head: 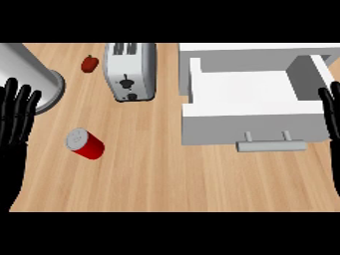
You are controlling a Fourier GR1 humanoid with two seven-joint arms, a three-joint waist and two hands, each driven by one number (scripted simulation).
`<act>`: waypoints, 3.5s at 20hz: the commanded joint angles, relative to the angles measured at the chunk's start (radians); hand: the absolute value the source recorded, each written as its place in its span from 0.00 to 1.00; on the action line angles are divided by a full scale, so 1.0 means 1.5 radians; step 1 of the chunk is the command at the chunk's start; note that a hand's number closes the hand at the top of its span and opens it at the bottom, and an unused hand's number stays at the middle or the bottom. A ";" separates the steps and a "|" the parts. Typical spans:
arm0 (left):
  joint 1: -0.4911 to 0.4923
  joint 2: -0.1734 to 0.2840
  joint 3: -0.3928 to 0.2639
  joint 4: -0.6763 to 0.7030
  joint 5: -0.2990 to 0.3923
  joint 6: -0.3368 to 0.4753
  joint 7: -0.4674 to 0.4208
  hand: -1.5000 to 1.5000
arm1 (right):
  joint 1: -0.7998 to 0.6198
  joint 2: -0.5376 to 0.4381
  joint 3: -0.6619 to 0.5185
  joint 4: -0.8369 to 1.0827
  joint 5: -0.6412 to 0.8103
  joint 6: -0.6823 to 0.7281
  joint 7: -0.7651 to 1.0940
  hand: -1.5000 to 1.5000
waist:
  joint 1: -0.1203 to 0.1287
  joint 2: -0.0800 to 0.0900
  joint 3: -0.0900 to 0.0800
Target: Pick up the can, place it into the drawer and close the drawer
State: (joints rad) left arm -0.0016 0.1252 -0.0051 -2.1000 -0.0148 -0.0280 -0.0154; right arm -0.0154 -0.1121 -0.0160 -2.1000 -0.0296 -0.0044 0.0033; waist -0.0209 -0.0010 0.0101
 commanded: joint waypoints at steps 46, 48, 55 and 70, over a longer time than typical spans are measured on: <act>0.001 0.023 0.209 0.066 0.304 -0.050 0.346 0.00 | 0.263 -0.041 -0.334 0.002 -0.251 0.215 0.055 0.00 | 0.009 0.001 -0.007; -0.002 0.008 0.185 0.040 0.281 -0.012 0.375 0.00 | 0.297 0.004 -0.323 -0.041 -0.226 0.221 0.041 0.00 | 0.009 0.000 -0.007; -0.045 -0.002 0.173 0.162 0.222 -0.006 0.303 0.00 | 0.327 0.032 -0.349 -0.060 -0.246 0.267 0.047 0.00 | 0.009 0.000 -0.007; -0.006 -0.035 0.160 0.414 0.128 -0.042 0.039 0.00 | 0.315 0.063 -0.384 -0.067 -0.240 0.306 0.063 0.00 | 0.009 0.001 -0.007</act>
State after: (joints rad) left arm -0.0397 0.0788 0.2200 -1.5928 0.2061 -0.0696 0.1742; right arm 0.4322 -0.0692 -0.6064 -2.1617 -0.4135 0.4448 0.1027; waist -0.0069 -0.0001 -0.0002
